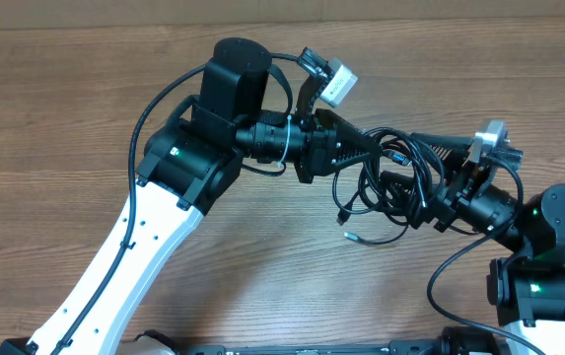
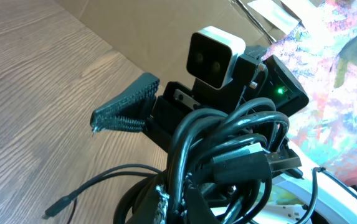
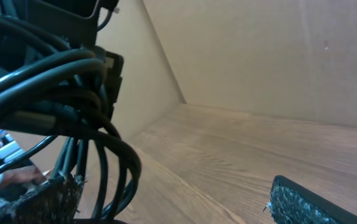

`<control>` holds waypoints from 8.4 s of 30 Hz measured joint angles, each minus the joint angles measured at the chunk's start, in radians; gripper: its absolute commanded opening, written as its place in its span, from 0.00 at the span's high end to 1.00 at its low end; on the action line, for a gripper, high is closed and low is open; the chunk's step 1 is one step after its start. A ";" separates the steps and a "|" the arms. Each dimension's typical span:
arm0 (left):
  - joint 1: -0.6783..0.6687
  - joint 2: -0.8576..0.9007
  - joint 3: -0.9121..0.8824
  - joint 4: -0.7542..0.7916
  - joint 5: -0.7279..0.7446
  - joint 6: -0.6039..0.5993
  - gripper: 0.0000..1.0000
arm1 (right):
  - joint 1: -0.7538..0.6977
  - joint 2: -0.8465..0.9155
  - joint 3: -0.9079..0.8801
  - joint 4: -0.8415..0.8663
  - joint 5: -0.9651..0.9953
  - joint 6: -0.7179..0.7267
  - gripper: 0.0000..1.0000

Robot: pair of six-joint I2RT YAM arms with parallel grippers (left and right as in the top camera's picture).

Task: Untangle cables

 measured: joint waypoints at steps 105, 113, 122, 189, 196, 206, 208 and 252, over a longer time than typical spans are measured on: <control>-0.034 0.000 0.000 0.089 0.236 0.005 0.96 | 0.002 0.090 0.000 -0.237 0.260 0.000 0.48; -0.035 0.000 -0.001 0.087 0.228 0.005 0.96 | 0.001 0.090 0.000 -0.302 0.259 0.002 0.62; -0.035 0.000 -0.006 0.081 0.183 0.005 0.96 | 0.002 0.086 0.001 -0.347 0.257 0.008 0.70; 0.089 0.000 -0.005 0.171 0.293 0.019 0.96 | -0.098 0.005 0.000 -0.173 -0.134 -0.001 0.00; 0.061 0.000 -0.006 0.168 0.290 0.019 0.96 | -0.098 0.005 0.000 -0.113 -0.227 -0.005 0.00; -0.016 0.000 -0.006 0.168 0.284 0.019 0.96 | -0.098 0.005 0.000 -0.109 -0.208 -0.005 0.00; -0.026 0.000 -0.005 0.168 0.283 0.019 0.96 | -0.098 0.006 0.000 -0.109 -0.193 -0.005 0.00; 0.052 0.000 -0.006 0.164 0.295 0.019 0.96 | -0.098 0.122 0.000 -0.109 -0.105 0.022 0.00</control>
